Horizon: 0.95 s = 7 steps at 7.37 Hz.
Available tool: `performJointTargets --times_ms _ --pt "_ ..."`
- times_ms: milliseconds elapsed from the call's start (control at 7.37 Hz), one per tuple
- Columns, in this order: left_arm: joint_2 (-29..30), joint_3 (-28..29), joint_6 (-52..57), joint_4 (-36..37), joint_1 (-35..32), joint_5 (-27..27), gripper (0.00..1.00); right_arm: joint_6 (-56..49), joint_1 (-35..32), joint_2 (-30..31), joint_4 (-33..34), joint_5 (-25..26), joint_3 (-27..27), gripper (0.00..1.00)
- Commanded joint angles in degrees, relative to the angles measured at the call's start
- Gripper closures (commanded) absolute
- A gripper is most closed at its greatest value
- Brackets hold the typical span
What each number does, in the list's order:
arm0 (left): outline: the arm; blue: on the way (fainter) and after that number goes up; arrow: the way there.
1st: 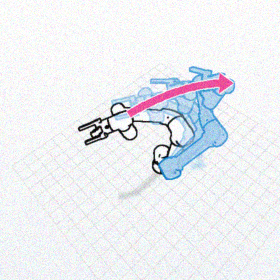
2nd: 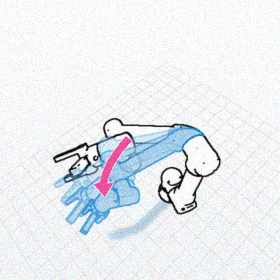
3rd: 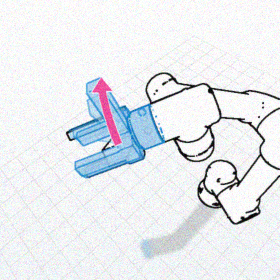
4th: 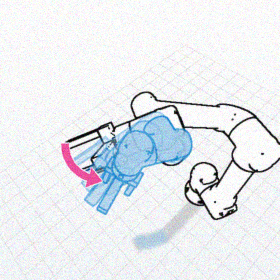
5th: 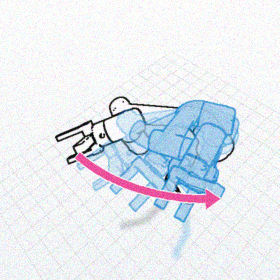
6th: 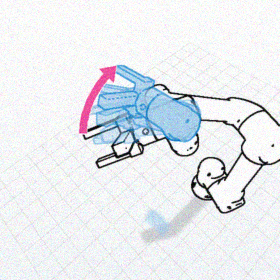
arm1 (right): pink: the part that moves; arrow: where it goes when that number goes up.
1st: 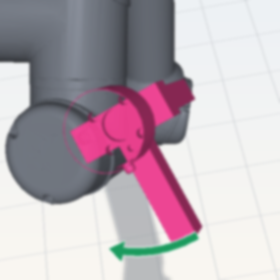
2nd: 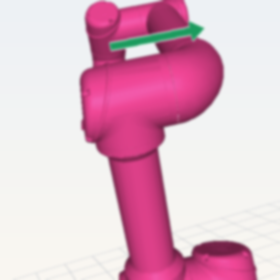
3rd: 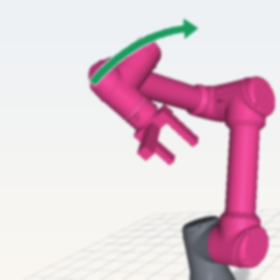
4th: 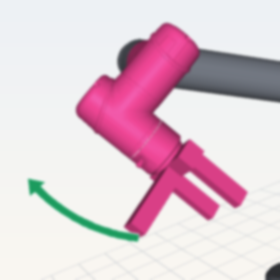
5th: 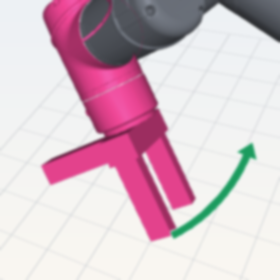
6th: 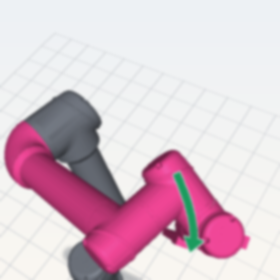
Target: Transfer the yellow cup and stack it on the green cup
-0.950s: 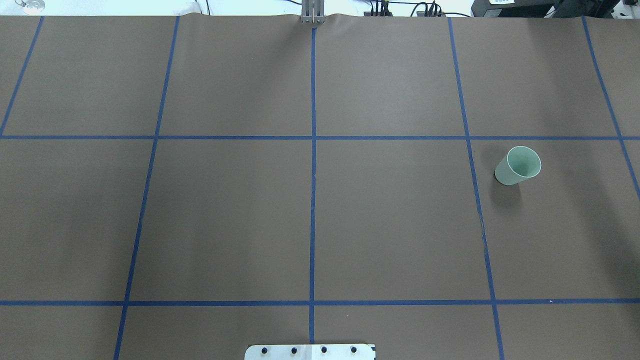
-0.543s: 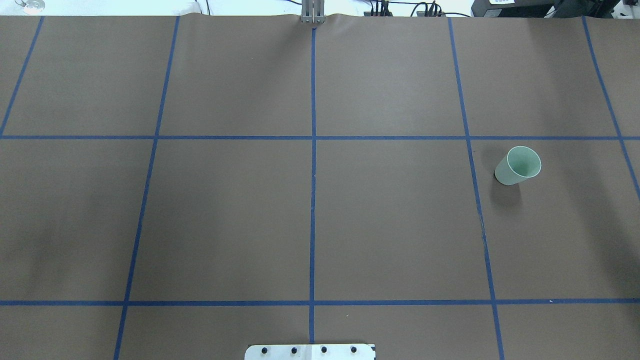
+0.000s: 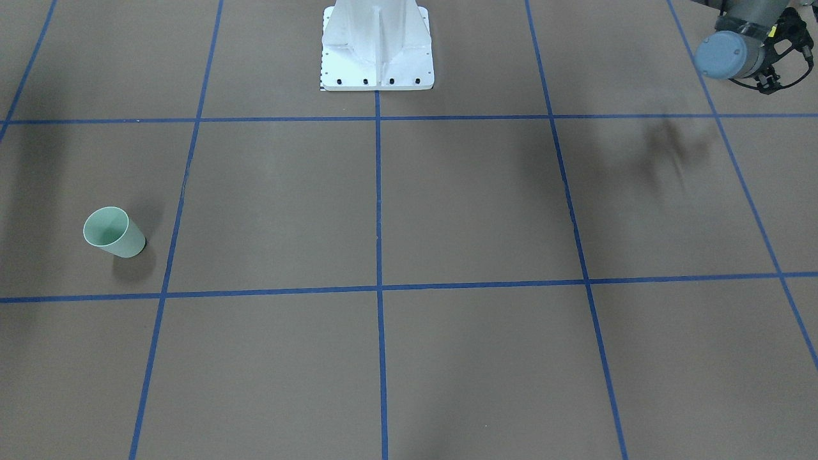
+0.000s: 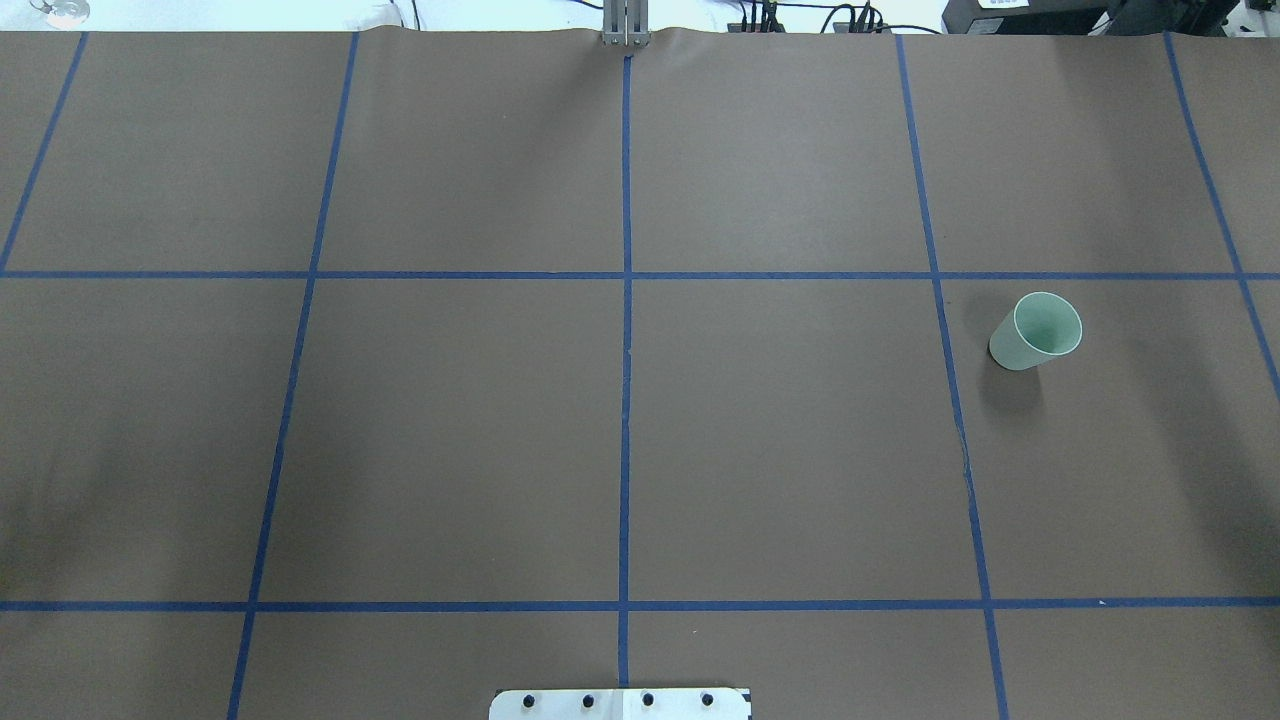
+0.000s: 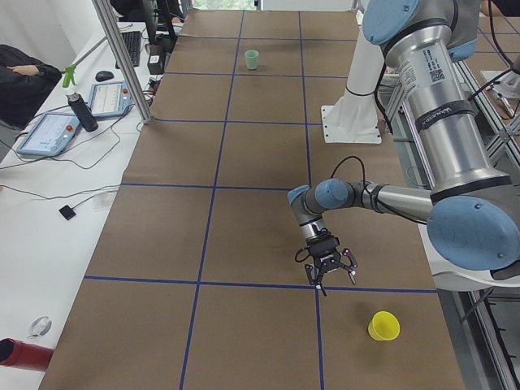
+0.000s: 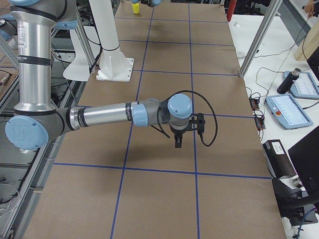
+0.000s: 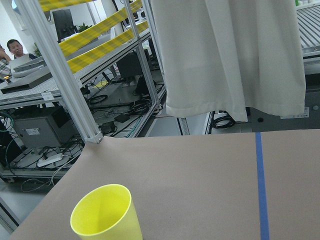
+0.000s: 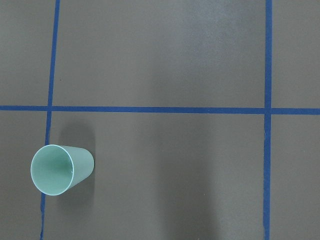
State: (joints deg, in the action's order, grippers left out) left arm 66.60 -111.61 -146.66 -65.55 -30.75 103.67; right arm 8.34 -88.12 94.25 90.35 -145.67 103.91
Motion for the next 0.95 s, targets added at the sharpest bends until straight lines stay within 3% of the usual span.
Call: performJointTargets --times_ms 0,814 --pt "3.2 5.5 -2.8 0.1 2.8 2.4 0.00 -0.2 0.0 0.3 -0.1 0.1 0.0 0.00" --pt "2.8 11.4 -3.3 2.5 4.2 6.7 0.00 -0.6 0.0 0.4 -0.1 0.1 0.0 0.00"
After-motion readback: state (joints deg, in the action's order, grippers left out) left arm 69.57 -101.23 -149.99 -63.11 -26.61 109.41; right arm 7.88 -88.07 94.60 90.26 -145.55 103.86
